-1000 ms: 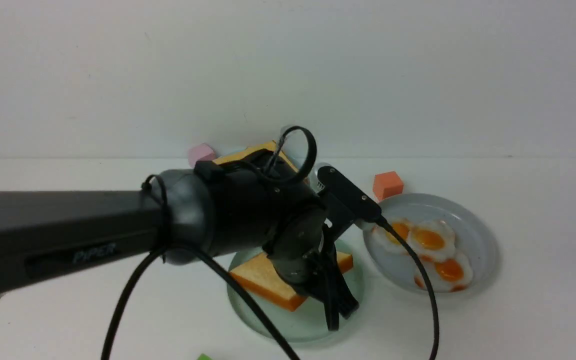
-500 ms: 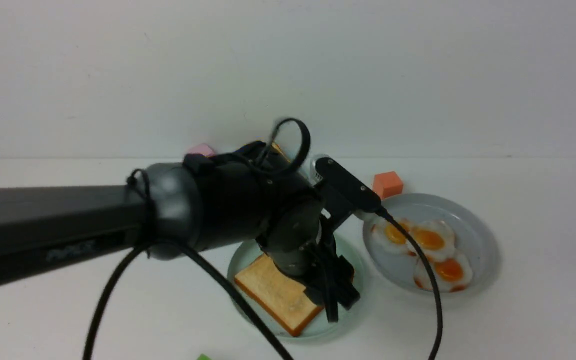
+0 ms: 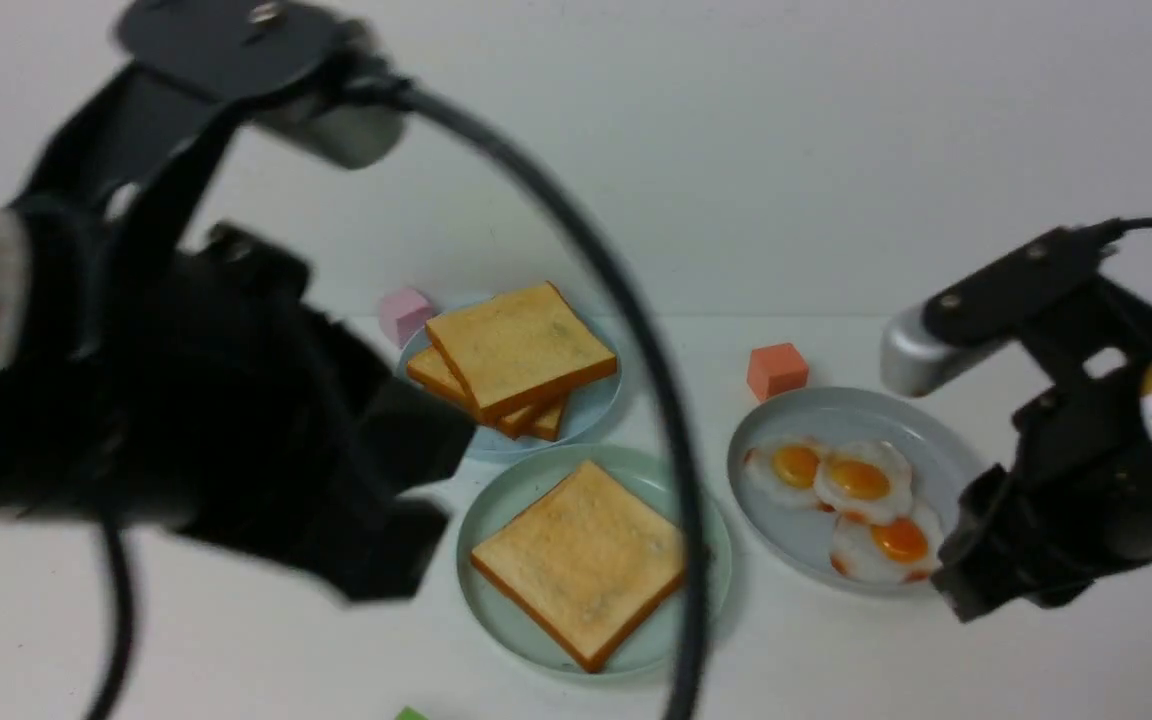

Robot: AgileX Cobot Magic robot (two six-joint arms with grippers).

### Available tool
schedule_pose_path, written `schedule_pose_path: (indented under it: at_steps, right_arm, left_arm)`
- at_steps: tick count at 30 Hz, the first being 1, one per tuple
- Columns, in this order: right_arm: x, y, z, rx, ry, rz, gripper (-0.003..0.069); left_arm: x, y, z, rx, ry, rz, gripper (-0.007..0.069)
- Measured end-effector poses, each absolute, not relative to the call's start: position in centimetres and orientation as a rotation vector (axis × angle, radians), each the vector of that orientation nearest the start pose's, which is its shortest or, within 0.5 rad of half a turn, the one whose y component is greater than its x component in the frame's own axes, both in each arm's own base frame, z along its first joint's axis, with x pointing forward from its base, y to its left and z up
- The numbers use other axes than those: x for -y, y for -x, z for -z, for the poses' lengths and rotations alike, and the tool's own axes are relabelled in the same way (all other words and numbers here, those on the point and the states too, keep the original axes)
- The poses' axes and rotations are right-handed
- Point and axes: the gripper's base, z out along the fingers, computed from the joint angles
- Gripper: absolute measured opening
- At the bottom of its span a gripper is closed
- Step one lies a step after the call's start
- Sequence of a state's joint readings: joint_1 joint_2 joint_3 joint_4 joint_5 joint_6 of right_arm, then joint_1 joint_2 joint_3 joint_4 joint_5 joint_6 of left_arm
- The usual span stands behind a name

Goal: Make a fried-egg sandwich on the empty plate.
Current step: Use the right arm to grab a fried egg

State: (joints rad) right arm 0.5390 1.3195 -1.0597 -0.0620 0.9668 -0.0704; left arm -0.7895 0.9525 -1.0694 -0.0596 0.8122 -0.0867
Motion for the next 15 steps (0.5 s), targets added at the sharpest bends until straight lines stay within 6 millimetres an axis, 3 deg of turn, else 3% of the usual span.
schedule_pose_path:
  at_steps: [4,7,13,15]
  right_arm:
    - [-13.6,-24.9,-27.7,-2.578,0.913,0.051,0.0297]
    - [-14.3,-27.2,-26.6,-2.551,0.914,0.070,0.0377]
    - [-14.6,-30.8,-24.0,-2.559,0.943,0.102,0.0545]
    - [-14.8,-32.3,-22.1,-2.573,0.978,0.117,0.0605]
  left_arm:
    - [10.4,-9.4,-37.9,-2.089,-0.717,0.621,-0.0013]
    - [8.1,-7.1,-37.1,-2.010,-0.652,0.687,-0.0013]
    - [6.3,-5.3,-37.1,-1.880,-0.600,0.741,-0.0013]
    - [6.1,-5.1,-37.2,-1.857,-0.592,0.749,-0.0013]
